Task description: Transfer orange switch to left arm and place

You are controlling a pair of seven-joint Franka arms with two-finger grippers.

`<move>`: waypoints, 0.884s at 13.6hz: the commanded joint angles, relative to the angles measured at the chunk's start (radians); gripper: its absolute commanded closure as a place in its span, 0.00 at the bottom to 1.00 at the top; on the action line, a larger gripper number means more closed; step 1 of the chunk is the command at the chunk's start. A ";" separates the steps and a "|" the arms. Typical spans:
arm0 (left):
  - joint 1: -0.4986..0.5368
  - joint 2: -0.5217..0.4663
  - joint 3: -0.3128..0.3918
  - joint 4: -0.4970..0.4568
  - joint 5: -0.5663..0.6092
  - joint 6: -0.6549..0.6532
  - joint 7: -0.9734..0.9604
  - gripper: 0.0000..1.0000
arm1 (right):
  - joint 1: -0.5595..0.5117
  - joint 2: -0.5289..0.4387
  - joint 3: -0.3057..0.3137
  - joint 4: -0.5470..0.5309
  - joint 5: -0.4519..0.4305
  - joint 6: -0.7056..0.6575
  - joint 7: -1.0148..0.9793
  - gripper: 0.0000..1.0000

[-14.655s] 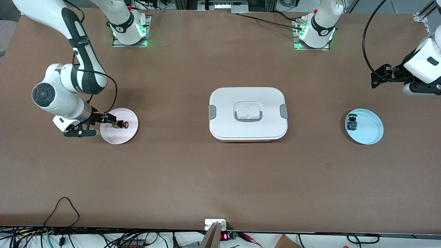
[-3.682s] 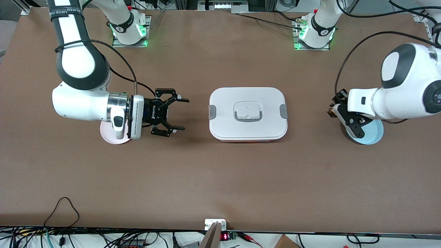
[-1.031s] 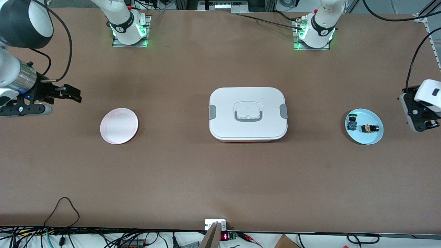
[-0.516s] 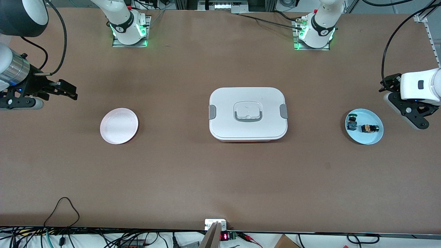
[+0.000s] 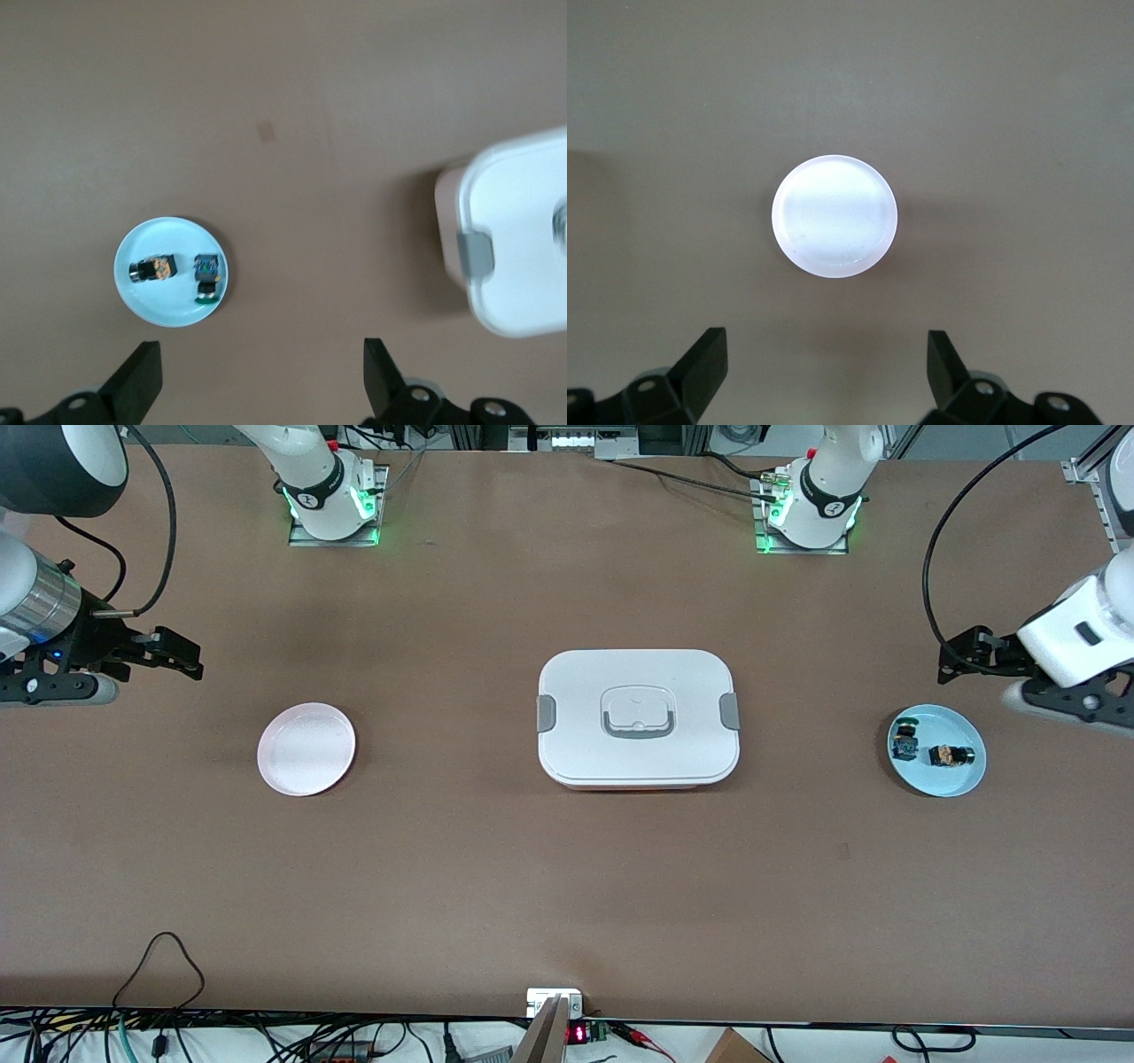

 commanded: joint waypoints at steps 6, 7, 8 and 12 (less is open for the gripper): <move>-0.200 -0.107 0.236 -0.140 -0.028 0.062 -0.069 0.00 | -0.013 -0.028 0.018 0.011 -0.005 -0.032 0.008 0.00; -0.200 -0.102 0.236 -0.135 -0.028 0.062 -0.068 0.00 | -0.014 -0.028 0.014 0.018 -0.005 -0.032 -0.003 0.00; -0.202 -0.102 0.233 -0.134 -0.008 0.064 -0.067 0.00 | -0.019 -0.027 0.011 0.027 -0.005 -0.032 -0.014 0.00; -0.197 -0.104 0.228 -0.134 0.009 0.061 -0.010 0.00 | -0.017 -0.027 0.011 0.031 -0.005 -0.032 -0.012 0.00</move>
